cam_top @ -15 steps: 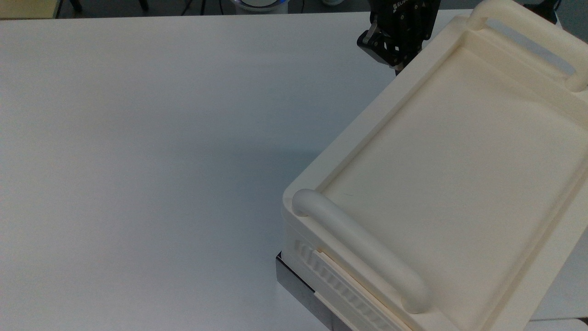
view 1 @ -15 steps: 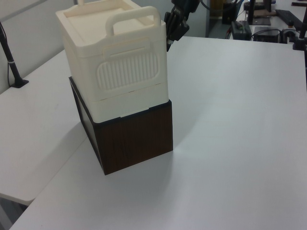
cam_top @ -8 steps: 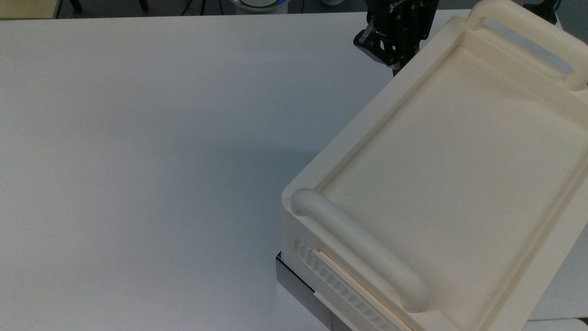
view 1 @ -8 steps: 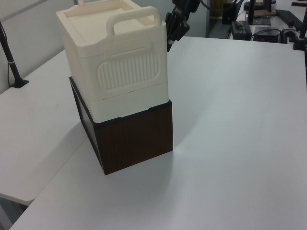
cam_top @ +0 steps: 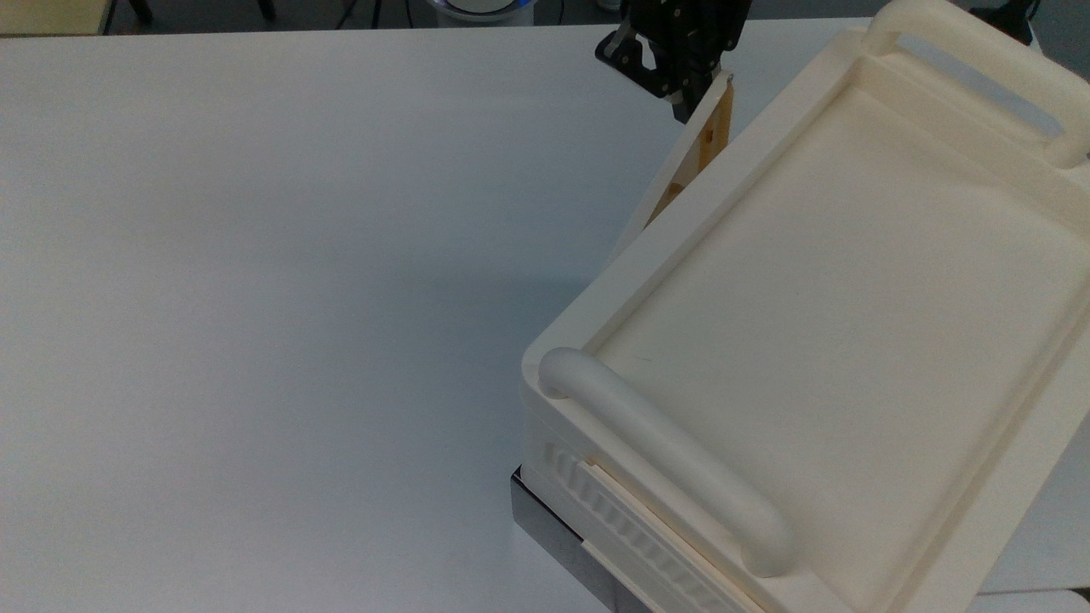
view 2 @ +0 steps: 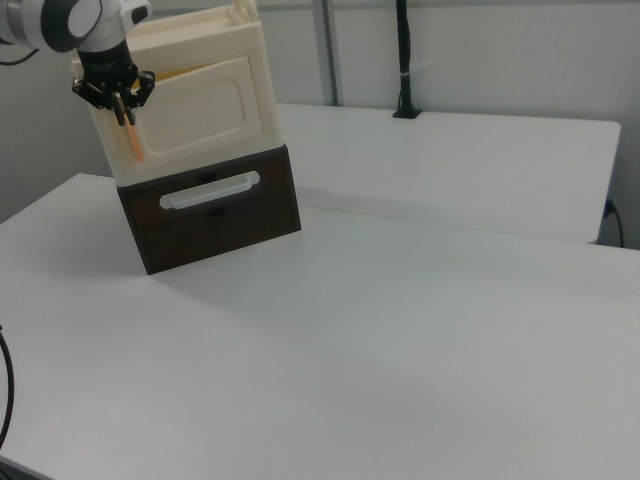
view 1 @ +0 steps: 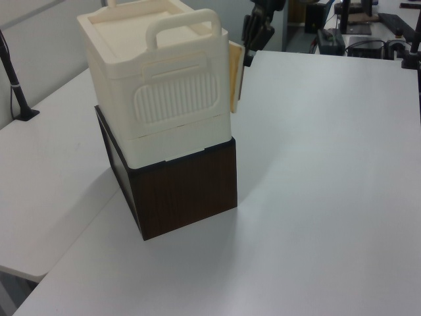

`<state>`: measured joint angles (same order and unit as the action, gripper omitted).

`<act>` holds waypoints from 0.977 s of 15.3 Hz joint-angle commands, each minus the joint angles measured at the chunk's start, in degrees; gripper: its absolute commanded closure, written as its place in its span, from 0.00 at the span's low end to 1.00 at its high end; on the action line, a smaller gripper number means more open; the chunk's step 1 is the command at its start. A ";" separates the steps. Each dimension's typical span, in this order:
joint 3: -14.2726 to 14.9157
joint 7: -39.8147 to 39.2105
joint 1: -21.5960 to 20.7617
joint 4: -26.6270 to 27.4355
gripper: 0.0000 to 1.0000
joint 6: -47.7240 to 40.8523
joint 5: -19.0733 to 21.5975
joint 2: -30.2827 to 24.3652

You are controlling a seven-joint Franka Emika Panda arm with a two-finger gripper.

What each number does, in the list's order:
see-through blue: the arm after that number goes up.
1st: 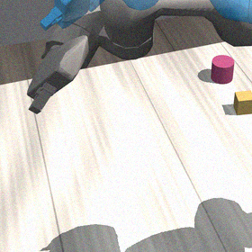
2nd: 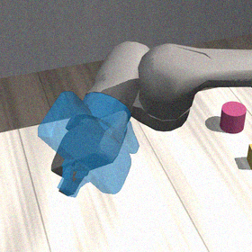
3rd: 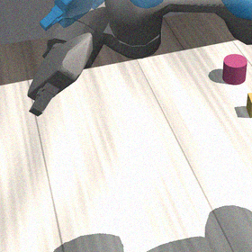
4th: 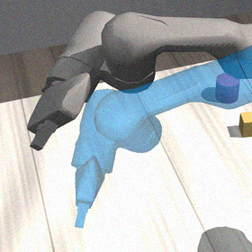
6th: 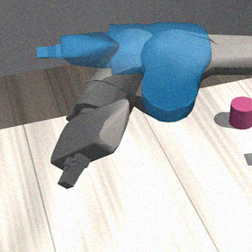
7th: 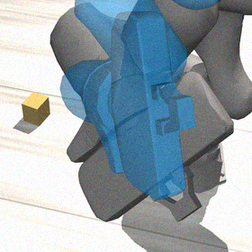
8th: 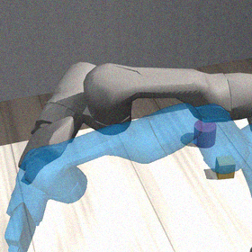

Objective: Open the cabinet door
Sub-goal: 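Swing the door outward on its hinge, pulling the copper edge away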

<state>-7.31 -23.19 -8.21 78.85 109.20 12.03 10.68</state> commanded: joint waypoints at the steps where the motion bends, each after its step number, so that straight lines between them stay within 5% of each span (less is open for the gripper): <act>1: 0.99 1.13 3.45 5.00 1.00 -1.17 -1.04 -2.06; 6: 1.25 0.95 7.76 5.08 0.91 -5.04 -1.21 -3.74; 9: 1.51 0.86 11.97 4.82 0.53 -9.34 -1.30 -4.17; 11: 1.51 0.07 14.78 5.00 0.52 -10.40 -1.57 -5.14; 13: 1.69 -0.02 17.42 4.91 0.36 -11.46 -1.65 -5.14; 15: 2.04 0.16 19.62 4.91 0.04 -11.38 -1.65 -5.14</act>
<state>-5.58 -23.21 8.98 82.78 99.02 11.19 6.83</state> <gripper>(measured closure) 0.414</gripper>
